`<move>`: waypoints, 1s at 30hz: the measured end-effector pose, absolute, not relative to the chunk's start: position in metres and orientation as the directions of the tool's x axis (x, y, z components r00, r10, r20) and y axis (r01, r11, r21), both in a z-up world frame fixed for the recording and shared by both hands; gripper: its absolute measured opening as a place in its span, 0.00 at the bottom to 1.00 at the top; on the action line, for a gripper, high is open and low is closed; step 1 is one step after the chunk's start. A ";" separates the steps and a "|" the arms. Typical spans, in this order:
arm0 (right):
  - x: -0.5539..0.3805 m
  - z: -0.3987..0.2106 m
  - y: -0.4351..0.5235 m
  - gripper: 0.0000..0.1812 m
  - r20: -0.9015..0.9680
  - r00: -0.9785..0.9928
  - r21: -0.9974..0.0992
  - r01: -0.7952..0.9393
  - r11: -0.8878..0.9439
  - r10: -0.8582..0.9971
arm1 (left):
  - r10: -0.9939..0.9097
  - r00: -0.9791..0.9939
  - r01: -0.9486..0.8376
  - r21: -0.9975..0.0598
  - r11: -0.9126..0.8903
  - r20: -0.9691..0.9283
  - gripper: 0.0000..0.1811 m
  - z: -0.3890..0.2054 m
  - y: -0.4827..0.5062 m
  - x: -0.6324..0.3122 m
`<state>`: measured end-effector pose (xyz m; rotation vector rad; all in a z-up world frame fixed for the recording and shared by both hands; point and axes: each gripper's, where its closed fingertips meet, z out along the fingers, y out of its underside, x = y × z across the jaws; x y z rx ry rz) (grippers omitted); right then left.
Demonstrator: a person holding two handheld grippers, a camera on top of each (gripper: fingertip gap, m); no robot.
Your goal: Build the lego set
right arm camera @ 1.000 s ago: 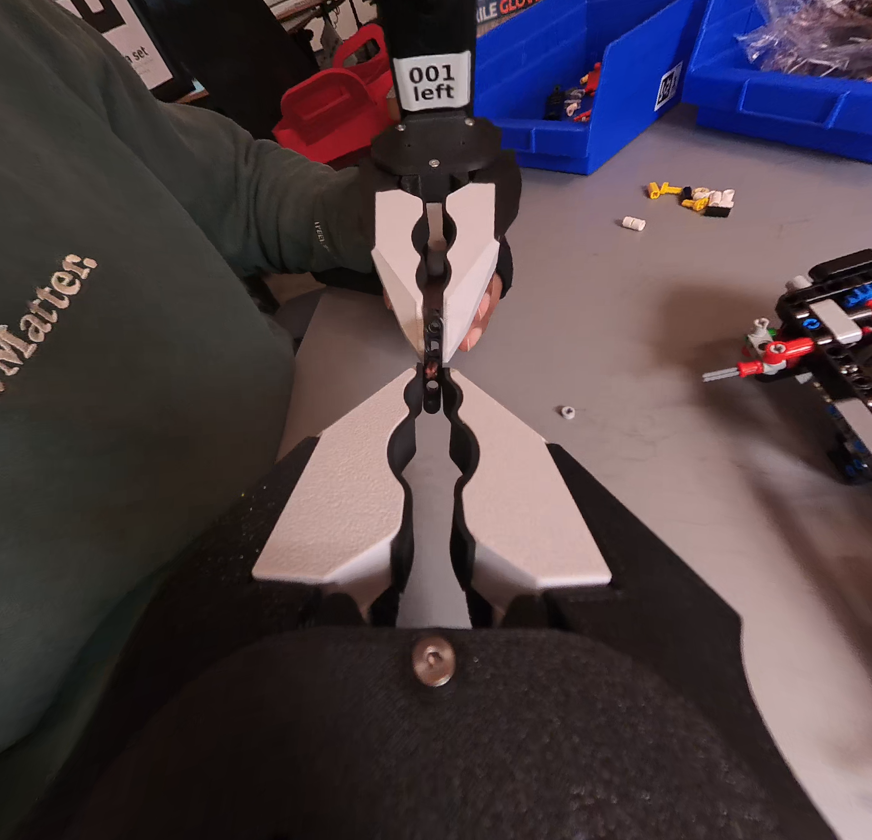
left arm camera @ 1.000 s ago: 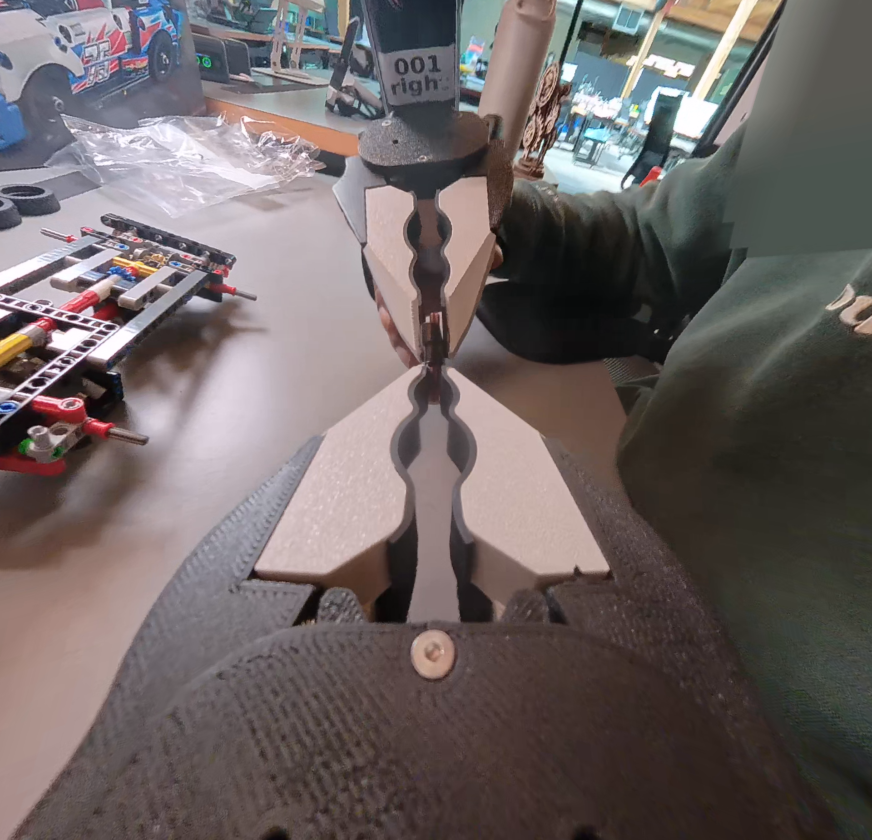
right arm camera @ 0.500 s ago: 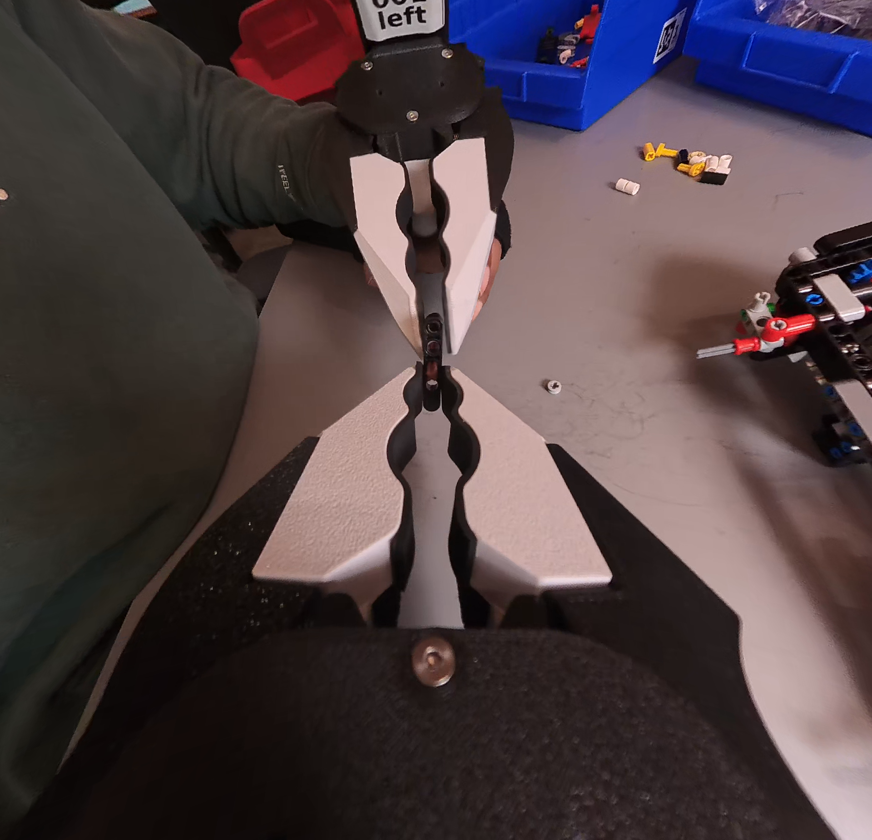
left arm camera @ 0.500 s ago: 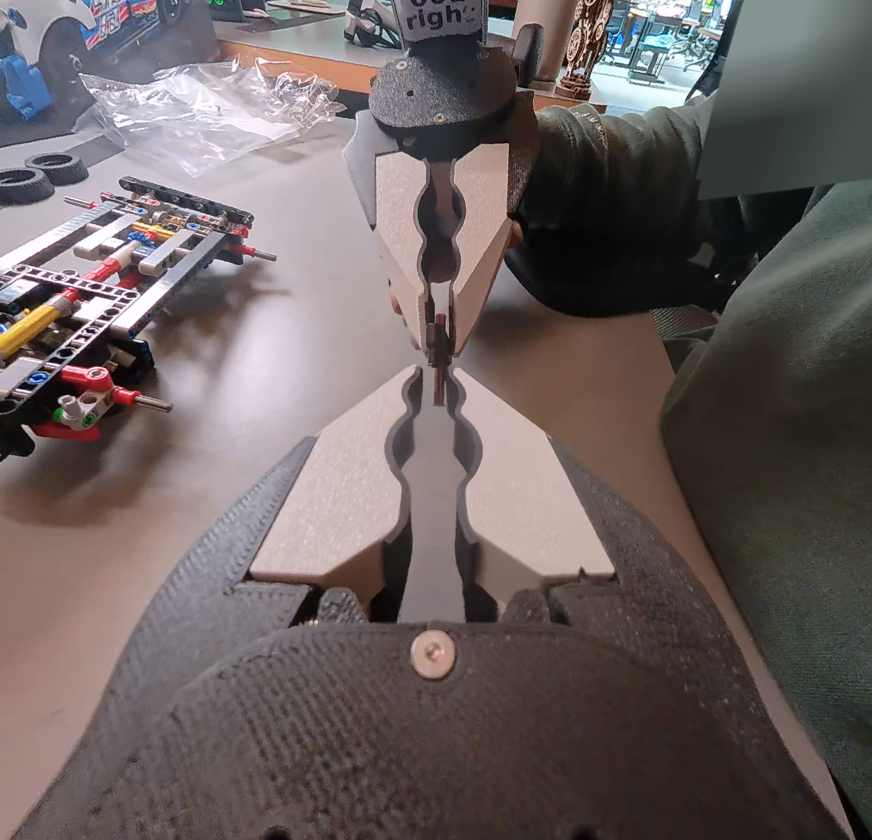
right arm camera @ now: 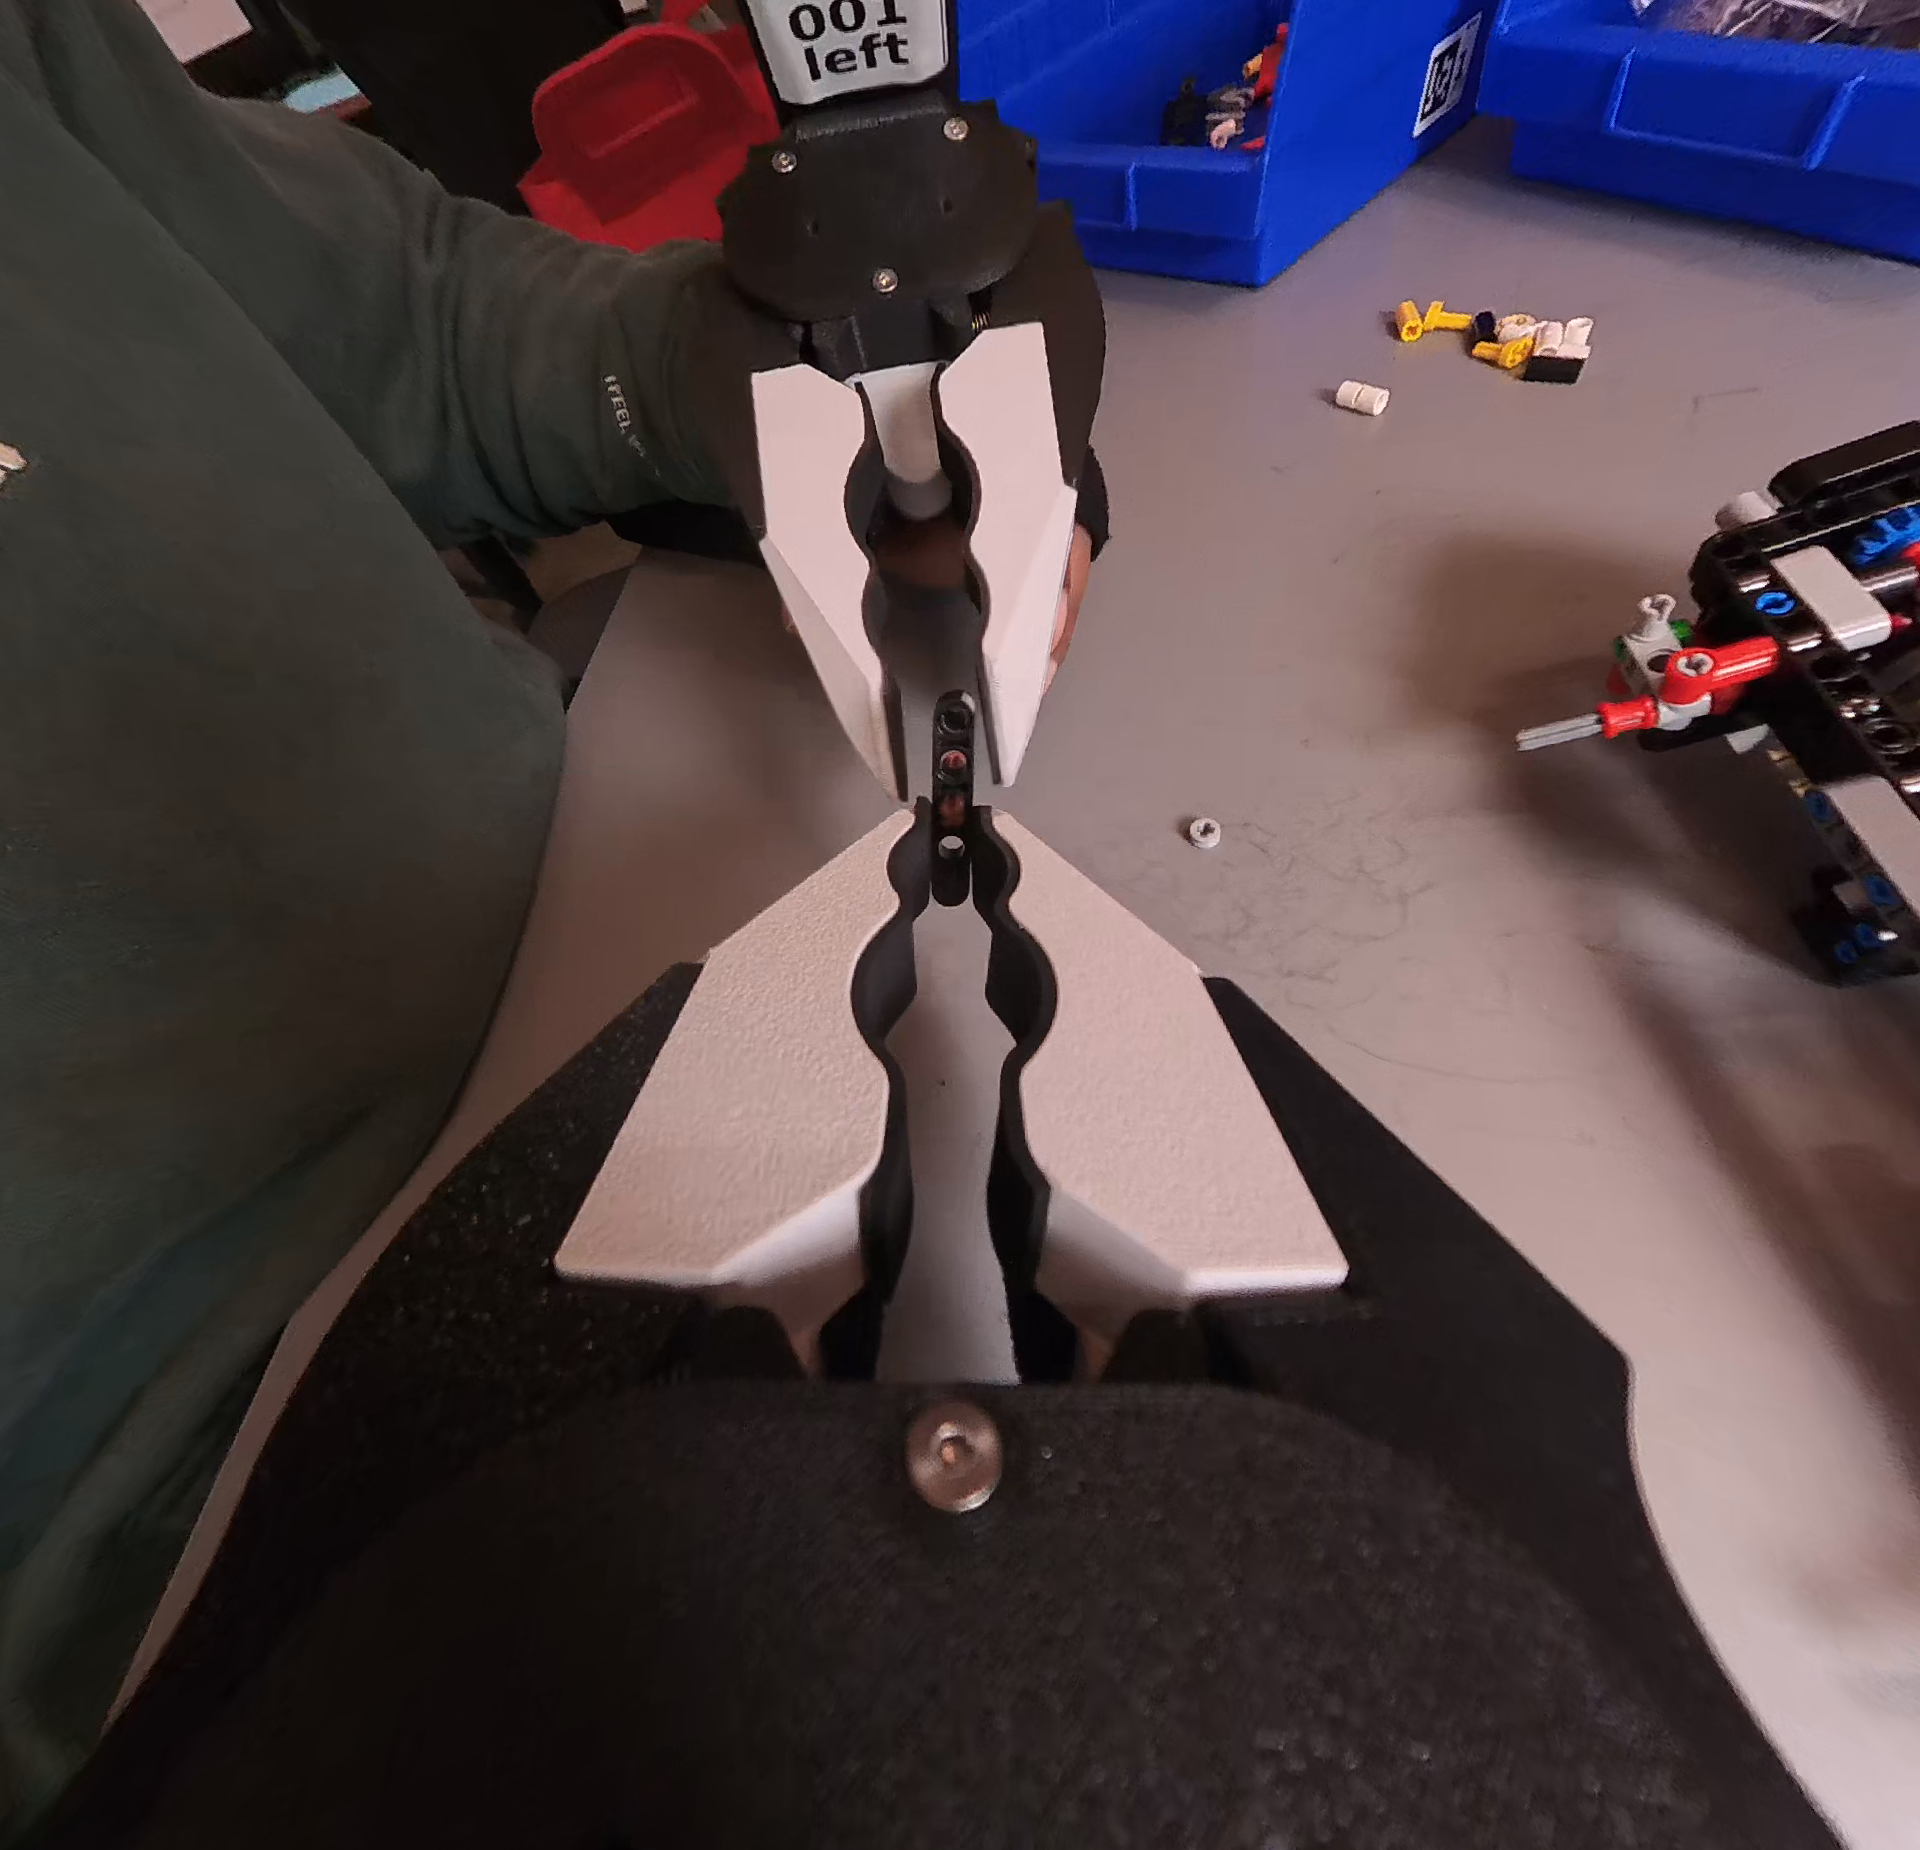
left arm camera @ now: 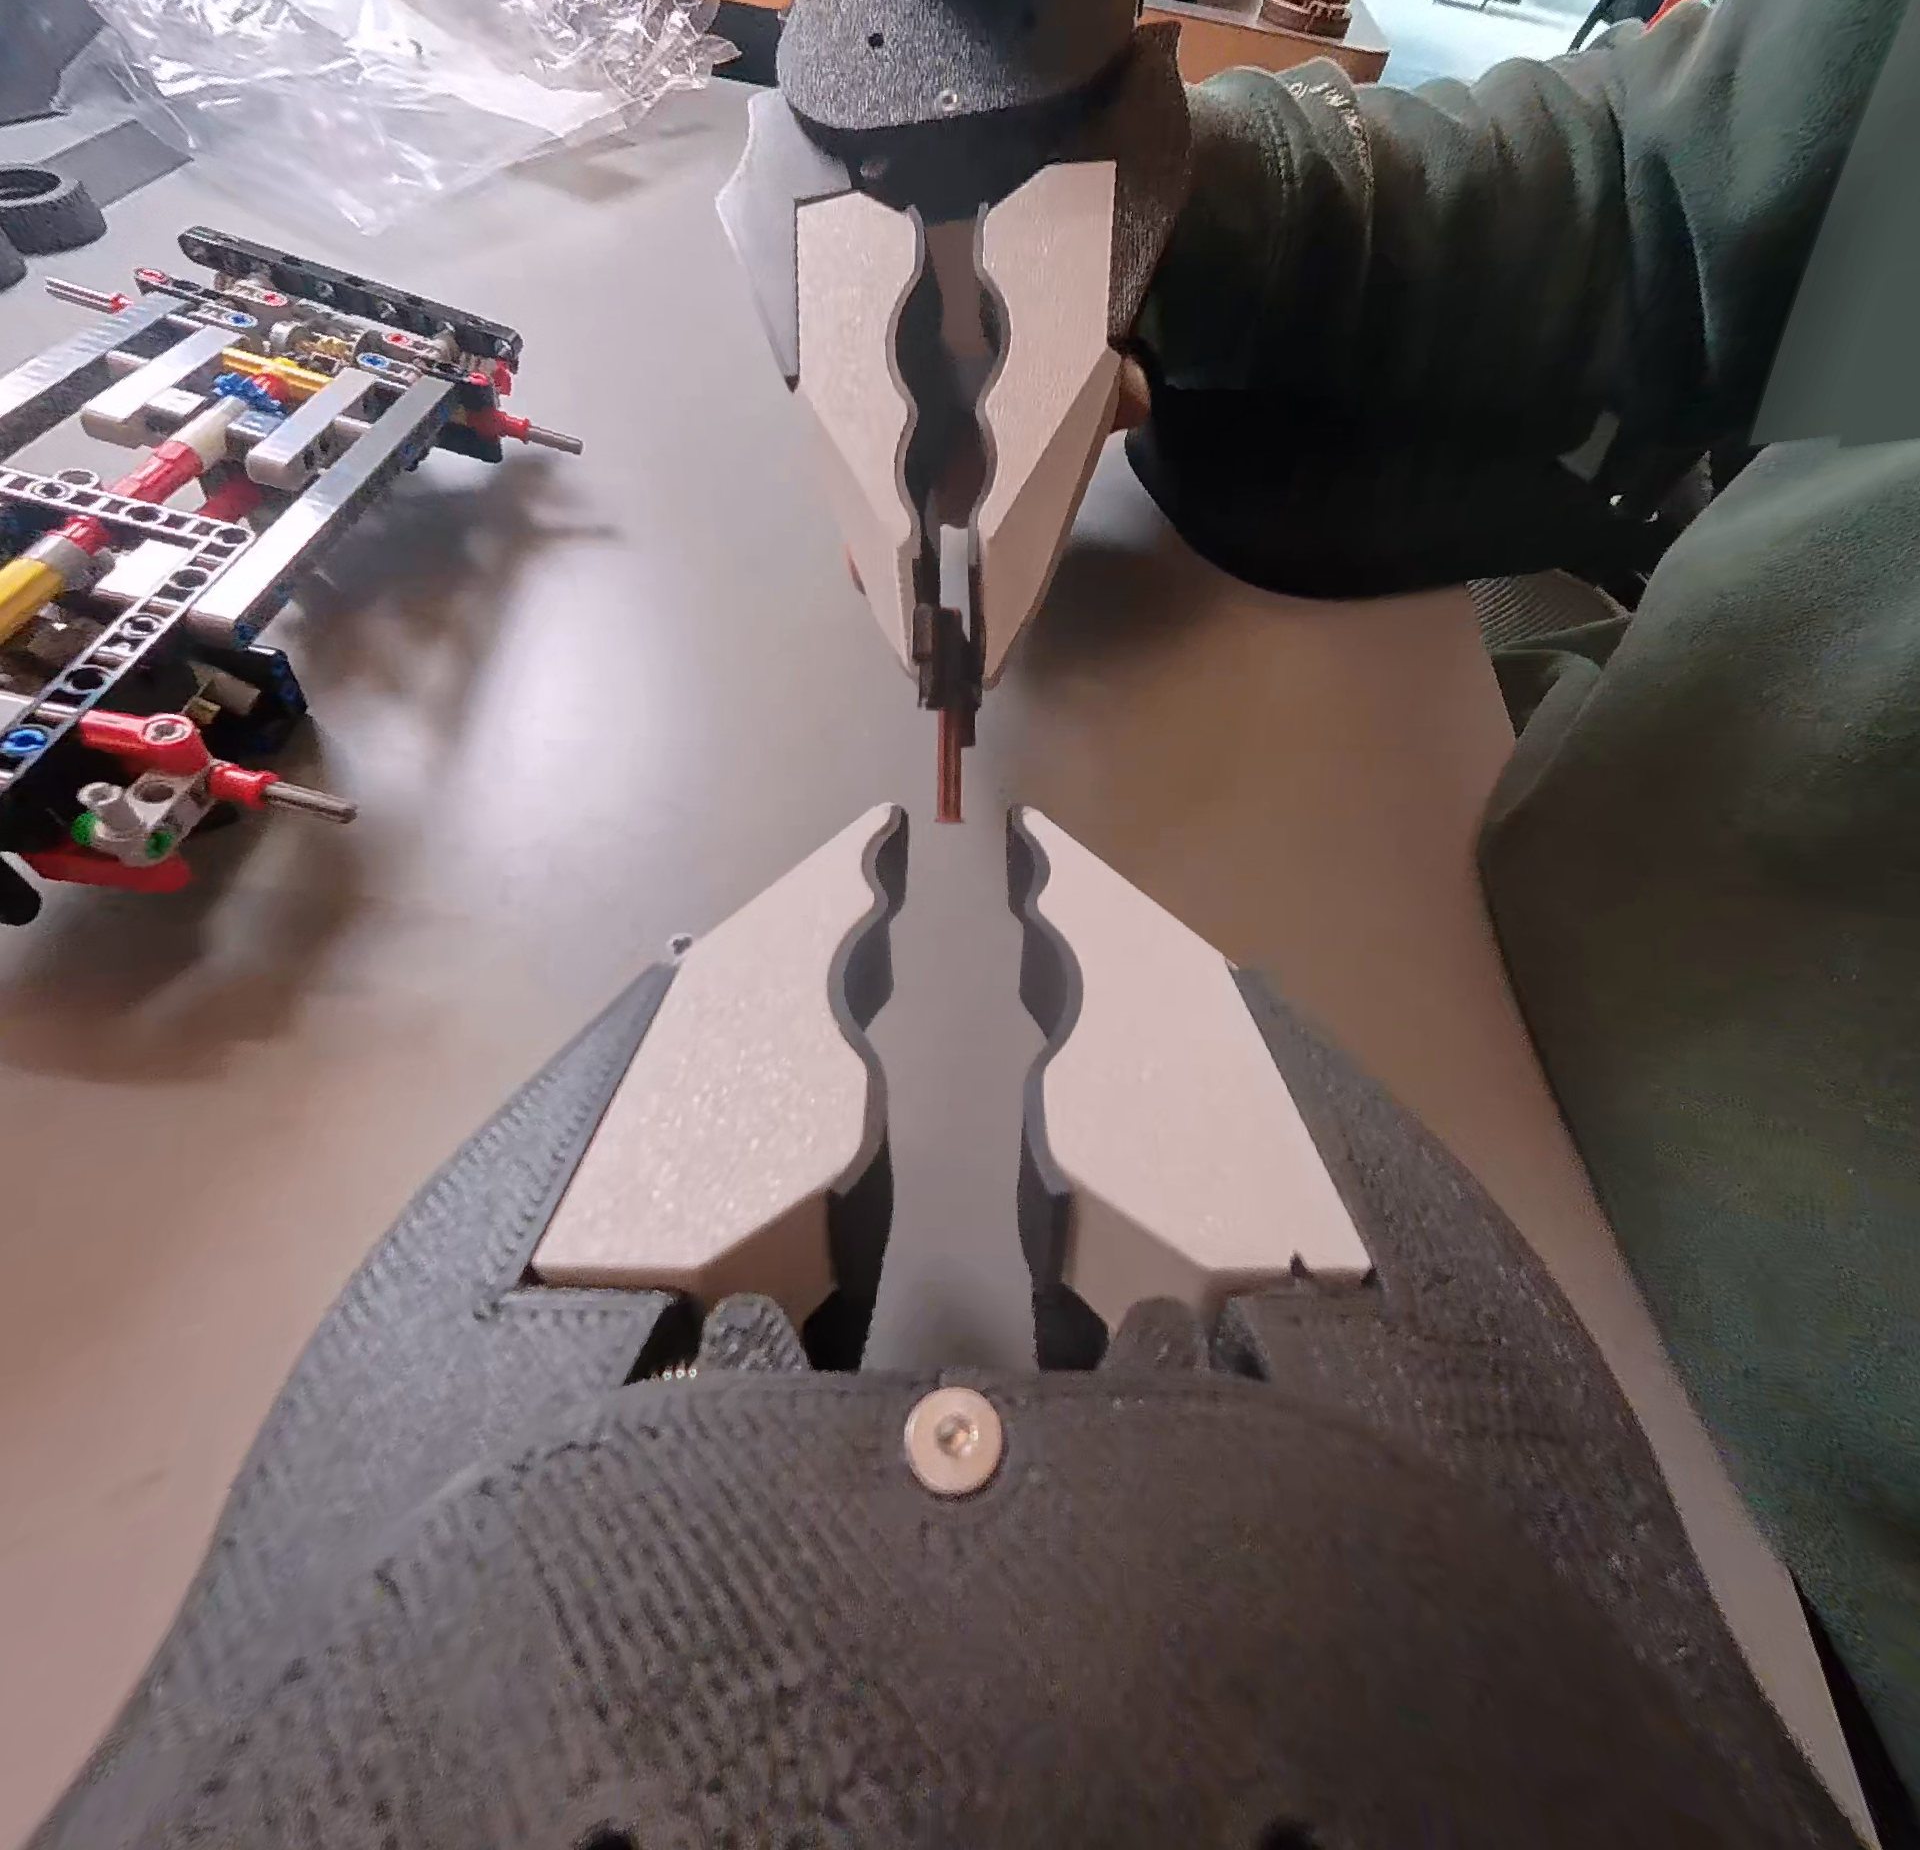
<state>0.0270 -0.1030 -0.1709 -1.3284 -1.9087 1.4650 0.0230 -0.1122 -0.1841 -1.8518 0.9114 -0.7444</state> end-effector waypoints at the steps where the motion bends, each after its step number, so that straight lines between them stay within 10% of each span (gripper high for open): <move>1: 0.027 -0.169 -0.102 0.02 -0.236 -0.475 -0.901 0.434 -0.007 0.848 | -0.829 0.548 -0.284 -0.907 -0.311 0.113 0.08 -0.184 -0.112 0.021; 30: 0.016 -0.155 -0.117 0.02 -0.263 -0.497 -0.934 0.345 -0.090 0.827 | -0.815 0.485 0.047 -0.940 -0.338 0.317 0.05 -0.143 -0.108 0.026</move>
